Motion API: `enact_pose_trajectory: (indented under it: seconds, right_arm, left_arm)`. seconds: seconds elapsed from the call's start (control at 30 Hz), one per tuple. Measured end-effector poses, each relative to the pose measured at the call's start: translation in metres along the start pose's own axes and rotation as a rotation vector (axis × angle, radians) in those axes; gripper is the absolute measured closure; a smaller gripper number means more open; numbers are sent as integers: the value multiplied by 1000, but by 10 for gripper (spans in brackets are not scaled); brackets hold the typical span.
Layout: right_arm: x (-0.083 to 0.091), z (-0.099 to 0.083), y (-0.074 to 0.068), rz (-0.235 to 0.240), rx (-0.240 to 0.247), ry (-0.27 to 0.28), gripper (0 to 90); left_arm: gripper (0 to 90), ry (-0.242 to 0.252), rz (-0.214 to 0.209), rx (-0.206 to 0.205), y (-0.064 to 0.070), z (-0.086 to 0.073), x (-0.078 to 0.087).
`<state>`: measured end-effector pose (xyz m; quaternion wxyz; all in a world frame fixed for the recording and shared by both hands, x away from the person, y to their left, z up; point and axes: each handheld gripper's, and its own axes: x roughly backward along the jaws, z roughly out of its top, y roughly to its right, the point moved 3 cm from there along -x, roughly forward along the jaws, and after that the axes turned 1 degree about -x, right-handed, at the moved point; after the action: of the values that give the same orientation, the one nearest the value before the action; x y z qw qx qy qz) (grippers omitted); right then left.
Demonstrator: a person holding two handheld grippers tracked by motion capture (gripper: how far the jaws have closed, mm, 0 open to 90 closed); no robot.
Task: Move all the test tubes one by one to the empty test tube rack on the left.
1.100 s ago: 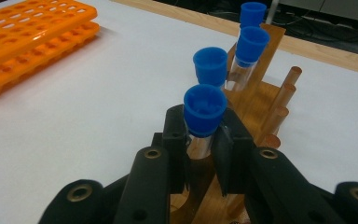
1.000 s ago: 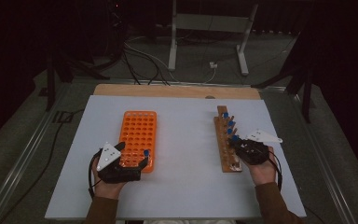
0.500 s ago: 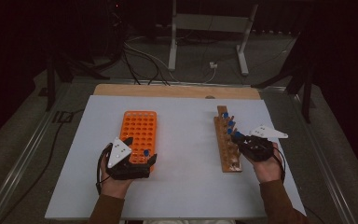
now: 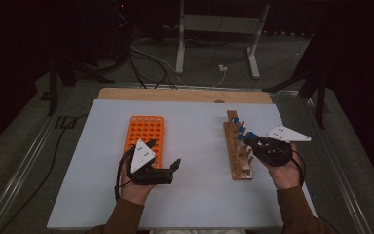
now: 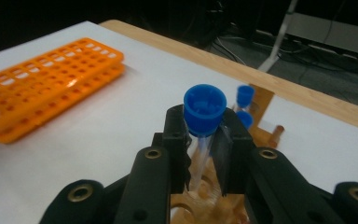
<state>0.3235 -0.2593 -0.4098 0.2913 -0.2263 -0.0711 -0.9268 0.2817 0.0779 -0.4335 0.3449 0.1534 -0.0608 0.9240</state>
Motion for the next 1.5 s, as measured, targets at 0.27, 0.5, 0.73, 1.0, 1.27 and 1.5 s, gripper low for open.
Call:
enact_pose_trajectory:
  seconds: [0.27, 0.5, 0.73, 1.0, 1.27, 1.5]
  right_arm:
    - [-7, 4, -17, 61, 14, -2, 766]
    - [-18, 1, -36, 122, 19, -17, 766]
    - [-24, 1, -52, 172, 28, -28, 765]
    - [-29, 4, -68, 216, 37, -30, 765]
    - [-35, 5, -82, 255, 50, -36, 765]
    - [-37, 6, -86, 279, 48, -39, 765]
  left_arm:
    - [53, -5, -23, -20, 17, 6, -13]
    - [74, -9, -53, -24, 32, 6, -25]
    - [168, -35, -87, -28, 43, 7, -38]
    - [276, -68, -116, -31, 53, 5, -55]
    - [455, -96, -133, -40, 60, 1, -70]
    - [630, -103, -155, -59, 62, -1, -74]
